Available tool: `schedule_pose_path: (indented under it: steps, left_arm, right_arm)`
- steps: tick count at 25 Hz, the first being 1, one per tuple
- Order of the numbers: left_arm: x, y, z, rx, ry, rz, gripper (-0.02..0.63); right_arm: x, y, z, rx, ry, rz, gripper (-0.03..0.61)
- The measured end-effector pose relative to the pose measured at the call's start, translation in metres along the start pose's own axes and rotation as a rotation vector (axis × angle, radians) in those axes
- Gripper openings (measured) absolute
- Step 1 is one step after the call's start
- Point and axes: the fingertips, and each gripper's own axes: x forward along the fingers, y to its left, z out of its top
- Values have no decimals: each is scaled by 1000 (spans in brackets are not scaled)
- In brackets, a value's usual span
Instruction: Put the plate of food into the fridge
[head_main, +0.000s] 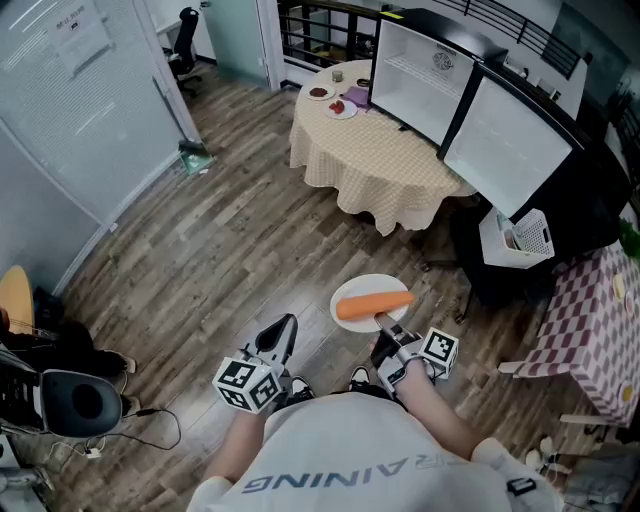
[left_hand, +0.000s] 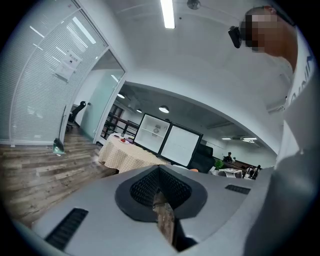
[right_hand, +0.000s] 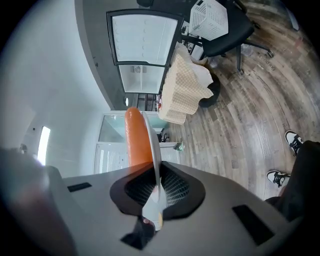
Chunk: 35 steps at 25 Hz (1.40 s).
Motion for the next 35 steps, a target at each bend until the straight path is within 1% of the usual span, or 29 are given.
schedule_pose_path:
  steps: [8,13,19,24,27,30,35]
  left_arm:
    - [-5,8,1,-6,4,-10,8]
    - [-10,22,2,-16,3,-19,8]
    - [-25,46,8,-23,-3,-26,9]
    - [-51,75,12,-5,-5,-26,8]
    - [-59,97,8,-35,-5,-4,8]
    - [-61,103,3,-52,5,-8,8]
    - [-50,114,13,-19,-8,2,9]
  right_arm:
    - [7,0,-8,15,-16,-1,41]
    - [17,3,-17,8,-19,-7,41]
    - [33,6,-38,17,-32,-9,41]
    - [52,7,-61,16,-45,-4,41]
    - [65,8,-70,14,-40,-10,41]
    - [71,9,-74,6,-36,-12,41]
    - [87,13,-70,10,-30,-13,41]
